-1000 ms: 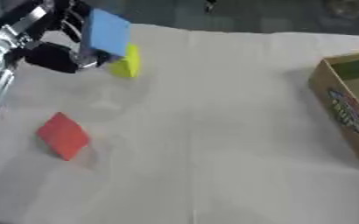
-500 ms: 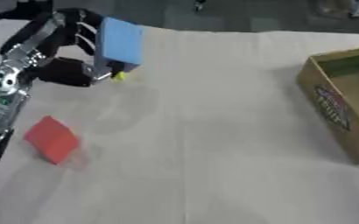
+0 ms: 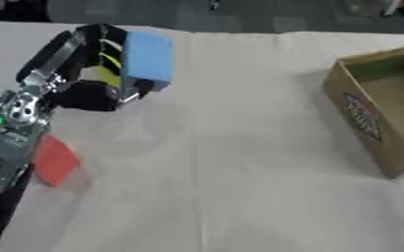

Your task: Pick up the objects with one hand, pass them to the other hand, and then place them into the box on the other side of the table.

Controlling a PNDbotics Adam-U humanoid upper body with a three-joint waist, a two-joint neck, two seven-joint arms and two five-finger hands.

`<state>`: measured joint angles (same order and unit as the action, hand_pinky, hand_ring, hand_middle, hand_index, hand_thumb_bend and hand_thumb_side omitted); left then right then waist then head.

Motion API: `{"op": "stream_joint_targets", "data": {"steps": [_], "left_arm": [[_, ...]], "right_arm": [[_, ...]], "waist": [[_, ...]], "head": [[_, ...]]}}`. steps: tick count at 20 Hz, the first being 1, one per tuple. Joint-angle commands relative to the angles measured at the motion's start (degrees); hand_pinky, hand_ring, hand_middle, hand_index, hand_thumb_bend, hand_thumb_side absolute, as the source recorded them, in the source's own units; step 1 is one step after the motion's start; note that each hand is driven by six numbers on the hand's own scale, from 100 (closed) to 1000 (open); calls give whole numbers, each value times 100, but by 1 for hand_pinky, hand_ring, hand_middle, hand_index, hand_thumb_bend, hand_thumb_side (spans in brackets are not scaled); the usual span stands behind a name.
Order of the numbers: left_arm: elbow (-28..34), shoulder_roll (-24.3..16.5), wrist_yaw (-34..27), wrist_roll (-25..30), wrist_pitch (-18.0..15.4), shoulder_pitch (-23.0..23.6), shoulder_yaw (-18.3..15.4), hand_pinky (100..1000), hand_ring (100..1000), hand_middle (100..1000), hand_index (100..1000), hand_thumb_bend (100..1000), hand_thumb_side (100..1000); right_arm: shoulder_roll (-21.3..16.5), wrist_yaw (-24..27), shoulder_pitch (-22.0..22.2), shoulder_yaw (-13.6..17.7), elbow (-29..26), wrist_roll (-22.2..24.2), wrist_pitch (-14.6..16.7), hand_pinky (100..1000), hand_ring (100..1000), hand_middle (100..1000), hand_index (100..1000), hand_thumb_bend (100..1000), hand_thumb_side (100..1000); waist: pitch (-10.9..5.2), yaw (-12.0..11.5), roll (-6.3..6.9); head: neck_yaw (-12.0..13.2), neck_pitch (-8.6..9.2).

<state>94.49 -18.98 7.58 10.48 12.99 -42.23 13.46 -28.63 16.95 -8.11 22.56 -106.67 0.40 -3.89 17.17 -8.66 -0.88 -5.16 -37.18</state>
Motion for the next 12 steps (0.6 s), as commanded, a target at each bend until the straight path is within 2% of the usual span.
{"op": "stream_joint_targets", "data": {"steps": [1,12], "left_arm": [[26,30,53,29,-49,-42,72,584,613,445,567,100,100],[-84,259,-276,-227,-369,19,273,579,607,440,566,100,100]], "right_arm": [[-189,15,-43,40,-101,6,29,1000,768,774,795,100,598],[-161,4,-44,23,-102,20,49,1000,768,774,795,100,597]], "waist": [[-70,-3,-73],[-47,13,-121]], "head": [[-28,-10],[93,71]]}}
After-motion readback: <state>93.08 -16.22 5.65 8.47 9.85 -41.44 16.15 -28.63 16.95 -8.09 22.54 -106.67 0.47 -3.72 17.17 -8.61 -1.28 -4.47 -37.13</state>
